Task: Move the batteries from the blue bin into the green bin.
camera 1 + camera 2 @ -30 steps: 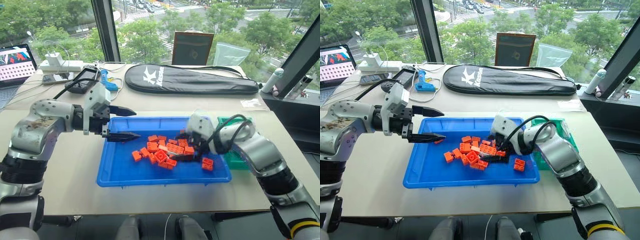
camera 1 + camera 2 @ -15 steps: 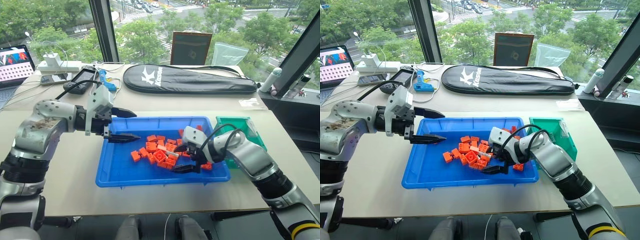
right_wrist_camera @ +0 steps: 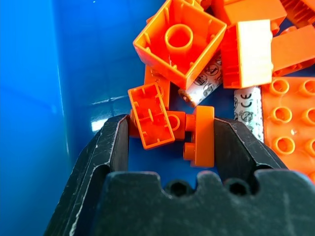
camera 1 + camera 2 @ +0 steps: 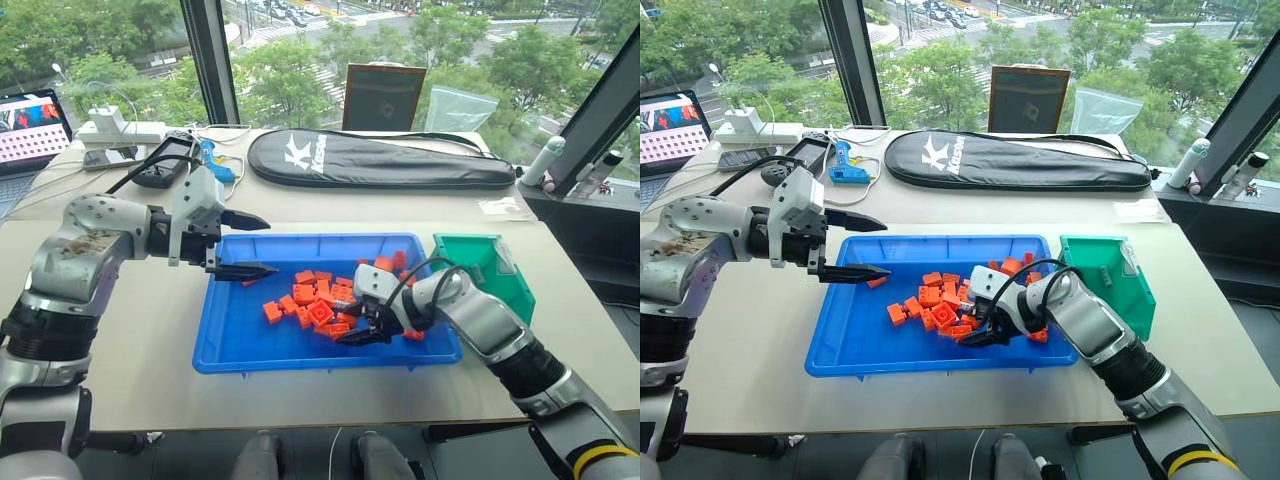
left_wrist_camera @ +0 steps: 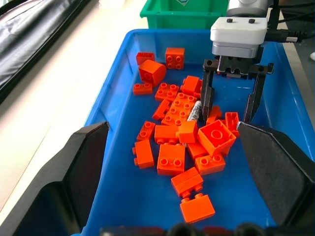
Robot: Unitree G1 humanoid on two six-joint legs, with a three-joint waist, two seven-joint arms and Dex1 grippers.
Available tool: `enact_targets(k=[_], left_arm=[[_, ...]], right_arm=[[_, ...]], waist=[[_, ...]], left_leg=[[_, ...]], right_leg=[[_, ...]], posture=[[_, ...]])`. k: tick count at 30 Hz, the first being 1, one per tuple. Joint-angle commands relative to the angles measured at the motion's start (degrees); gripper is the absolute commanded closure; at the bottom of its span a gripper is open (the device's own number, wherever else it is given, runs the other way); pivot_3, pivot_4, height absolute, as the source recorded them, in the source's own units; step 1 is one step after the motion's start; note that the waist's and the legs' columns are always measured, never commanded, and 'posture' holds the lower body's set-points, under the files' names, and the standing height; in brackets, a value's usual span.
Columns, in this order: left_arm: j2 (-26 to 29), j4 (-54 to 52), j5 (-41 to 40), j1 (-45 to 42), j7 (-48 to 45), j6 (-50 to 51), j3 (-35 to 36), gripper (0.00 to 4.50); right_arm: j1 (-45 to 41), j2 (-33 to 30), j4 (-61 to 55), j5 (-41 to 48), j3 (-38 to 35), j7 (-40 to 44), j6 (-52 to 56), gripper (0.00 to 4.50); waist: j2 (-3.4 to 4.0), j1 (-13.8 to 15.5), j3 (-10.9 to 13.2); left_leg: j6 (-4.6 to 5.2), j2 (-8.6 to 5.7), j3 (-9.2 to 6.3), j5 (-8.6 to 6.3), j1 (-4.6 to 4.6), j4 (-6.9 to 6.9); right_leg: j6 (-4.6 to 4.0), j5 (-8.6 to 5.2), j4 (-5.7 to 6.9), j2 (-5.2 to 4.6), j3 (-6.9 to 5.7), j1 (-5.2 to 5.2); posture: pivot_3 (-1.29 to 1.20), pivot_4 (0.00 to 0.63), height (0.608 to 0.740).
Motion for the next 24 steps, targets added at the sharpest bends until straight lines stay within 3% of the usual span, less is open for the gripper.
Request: enact_targets(k=[1,11,17,24], left_arm=[[0.04,-0.47,0.11,-1.46,-0.30,-1.11,0.53,0.00],[-0.32,-0.74,0.13,-1.48,0.13,-0.74,0.61,0.00],[-1.04,0.06,0.57,-1.83,0.42,-1.18,0.27,0.00],[-2.64,-0.02,0.03,-2.62,1.02,-0.68,0.74,0.00]], right_arm=[[-0.43,0.13,1.32,-1.89,0.15,-0.59,-0.55,2.22],[-4.60,-5.48,-2.45,0.99,-7.05,3.18,-0.25,2.22],[-7.77,-8.74,8.38,-4.24,-8.64,0.07,-5.30,2.22],[-11.12,-7.28,20.13,-11.39,-8.56,-5.97,-13.19,2.22]], waist=[[0.00,-0.02,0.00],[0.00,0.02,0.00],[0.00,-0.01,0.00],[0.00,-0.03,0.00]], left_leg=[[0.00,0.00,0.00,0.00,0.01,0.00],[0.00,0.00,0.02,0.00,-0.02,0.02],[0.00,0.00,0.01,0.00,-0.01,-0.01],[0.00,0.00,0.02,0.00,-0.02,-0.02]], right_leg=[[0.00,0.00,0.00,0.00,0.00,0.00],[0.00,0.00,0.01,-0.02,0.01,-0.03],[0.00,0.00,-0.01,0.00,-0.01,-0.02],[0.00,0.00,-0.01,0.00,0.01,-0.05]], posture=[[0.00,0.150,0.734],[0.00,0.150,0.734],[0.00,0.150,0.734],[0.00,0.150,0.734]])
